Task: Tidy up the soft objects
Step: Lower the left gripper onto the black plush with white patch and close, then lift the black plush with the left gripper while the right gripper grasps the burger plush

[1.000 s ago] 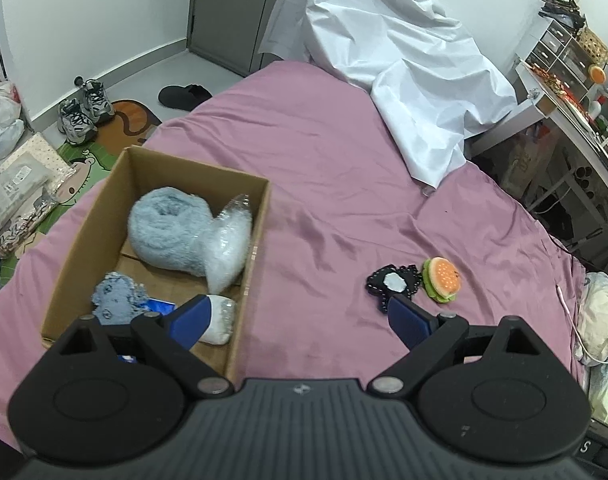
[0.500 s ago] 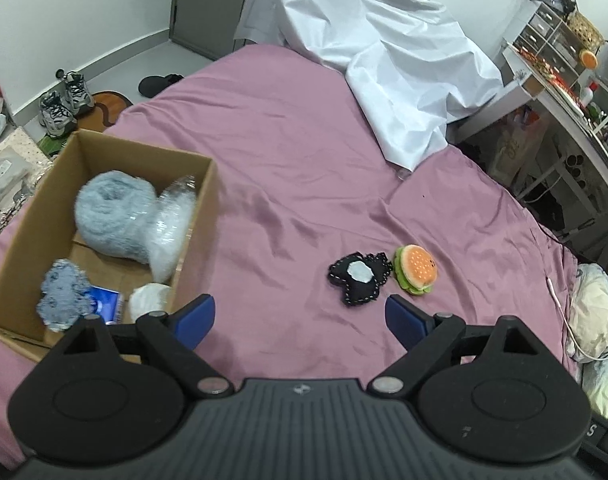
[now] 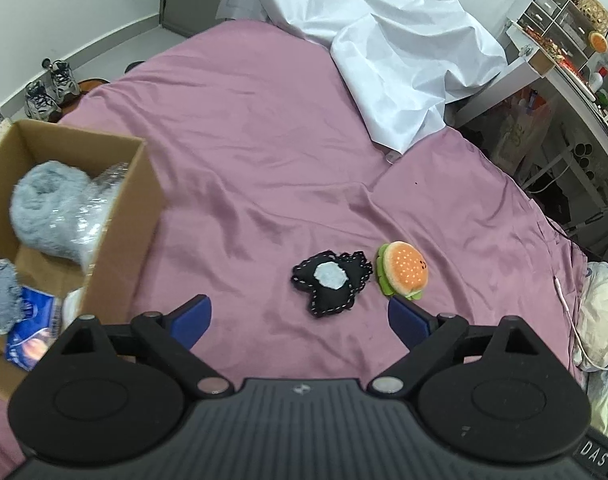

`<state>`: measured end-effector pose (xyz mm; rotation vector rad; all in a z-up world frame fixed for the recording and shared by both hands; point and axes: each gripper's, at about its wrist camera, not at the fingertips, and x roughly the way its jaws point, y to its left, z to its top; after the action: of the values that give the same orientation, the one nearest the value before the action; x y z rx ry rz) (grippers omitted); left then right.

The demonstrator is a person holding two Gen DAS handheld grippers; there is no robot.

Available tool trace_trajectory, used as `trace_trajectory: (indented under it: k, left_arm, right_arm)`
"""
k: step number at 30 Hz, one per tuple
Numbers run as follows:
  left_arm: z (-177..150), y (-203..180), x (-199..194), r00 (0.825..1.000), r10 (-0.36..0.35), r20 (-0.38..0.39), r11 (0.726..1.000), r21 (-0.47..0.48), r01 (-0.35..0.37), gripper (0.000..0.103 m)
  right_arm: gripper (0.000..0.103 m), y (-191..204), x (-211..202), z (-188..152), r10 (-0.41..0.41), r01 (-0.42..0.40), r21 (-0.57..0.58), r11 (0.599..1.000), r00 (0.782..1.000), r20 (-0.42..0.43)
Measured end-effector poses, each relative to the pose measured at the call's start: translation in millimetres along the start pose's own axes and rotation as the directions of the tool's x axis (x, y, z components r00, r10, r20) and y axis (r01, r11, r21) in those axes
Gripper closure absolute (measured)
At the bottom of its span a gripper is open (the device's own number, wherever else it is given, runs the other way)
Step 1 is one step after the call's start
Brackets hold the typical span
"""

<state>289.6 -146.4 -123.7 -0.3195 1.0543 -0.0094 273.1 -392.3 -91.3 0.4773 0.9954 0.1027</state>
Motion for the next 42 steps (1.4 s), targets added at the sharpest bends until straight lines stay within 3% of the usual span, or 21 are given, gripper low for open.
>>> trace_trajectory:
  k: [9,14,19,21,23,28,33,42]
  left_arm:
    - [4.5,-15.1,35.9,0.997,-0.04,-0.064,0.999,-0.024,0.039,0.009]
    - [6.8,-25.9,55.2,0.996,-0.025,-0.09,1.0,-0.009,0.024,0.012]
    - [8.2,-28.7,74.7,0.994,-0.005,-0.113,1.0,-0.016,0.003,0.025]
    - [8.7,-26.5,84.2,0.991,0.006,-0.132,1.0,-0.027,-0.01,0.039]
    - [8.8,-23.9,91.9,0.989,0.024,-0.147,0.999,-0.034,-0.03,0.046]
    - [11.5,-18.9,101.3,0.988,0.02,-0.15,0.998,-0.049,-0.027,0.049]
    - [19.6,-16.5,103.5,0.991,0.015,-0.132,0.998,-0.065,-0.024,0.078]
    - [32.4,-10.9,94.5,0.997,0.013,-0.077,0.998,-0.06,-0.018,0.083]
  right_arm:
    - [0.0,-16.3,16.7,13.6,-0.02,0.02,0.012,1.0,1.0,-0.004]
    - [0.0,-22.0,29.9,20.2,-0.019,0.019,0.008,1.0,0.999,-0.027]
    - [0.0,-23.0,42.2,26.6,-0.014,0.014,-0.013,1.0,0.999,-0.038]
    - [0.0,-24.0,47.2,29.5,-0.011,0.011,-0.011,1.0,0.999,-0.044]
    - [0.0,-24.8,51.6,32.2,-0.009,0.009,-0.007,1.0,0.999,-0.048]
    - [0.0,-22.8,62.1,38.0,0.008,-0.008,-0.012,1.0,0.999,-0.05]
    - [0.002,-16.7,76.1,46.0,0.016,-0.018,-0.034,0.999,0.998,-0.055]
    - [0.011,-5.1,104.4,49.5,0.034,-0.037,-0.035,0.999,0.997,-0.074]
